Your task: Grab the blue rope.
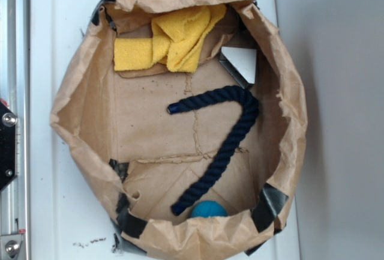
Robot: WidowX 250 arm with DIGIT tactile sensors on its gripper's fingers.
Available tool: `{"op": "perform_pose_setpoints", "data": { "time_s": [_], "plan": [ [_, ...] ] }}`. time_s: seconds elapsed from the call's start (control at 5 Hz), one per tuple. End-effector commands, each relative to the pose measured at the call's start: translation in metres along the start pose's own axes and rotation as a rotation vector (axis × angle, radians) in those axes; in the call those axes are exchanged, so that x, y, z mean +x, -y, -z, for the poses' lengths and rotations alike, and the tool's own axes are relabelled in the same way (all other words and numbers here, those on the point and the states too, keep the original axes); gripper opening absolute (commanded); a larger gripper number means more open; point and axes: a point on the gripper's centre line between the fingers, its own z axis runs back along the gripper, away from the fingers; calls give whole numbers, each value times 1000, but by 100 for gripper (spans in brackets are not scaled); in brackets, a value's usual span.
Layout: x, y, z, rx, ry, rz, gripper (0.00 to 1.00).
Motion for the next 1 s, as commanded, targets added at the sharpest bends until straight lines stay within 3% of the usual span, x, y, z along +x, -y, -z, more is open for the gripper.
{"op": "perform_pose_setpoints", "data": {
  "time_s": [0.0, 0.2, 0.4, 0.6, 0.8],
  "plan": [
    [0, 0, 0, 0, 0, 0, 100],
    [40, 19, 5, -23, 118, -87, 100],
    [81, 20, 19, -127, 114, -207, 100],
    [114, 7, 31, -176, 179, -387, 100],
    [136, -7, 56, -167, 224, -512, 100]
  ]
}}
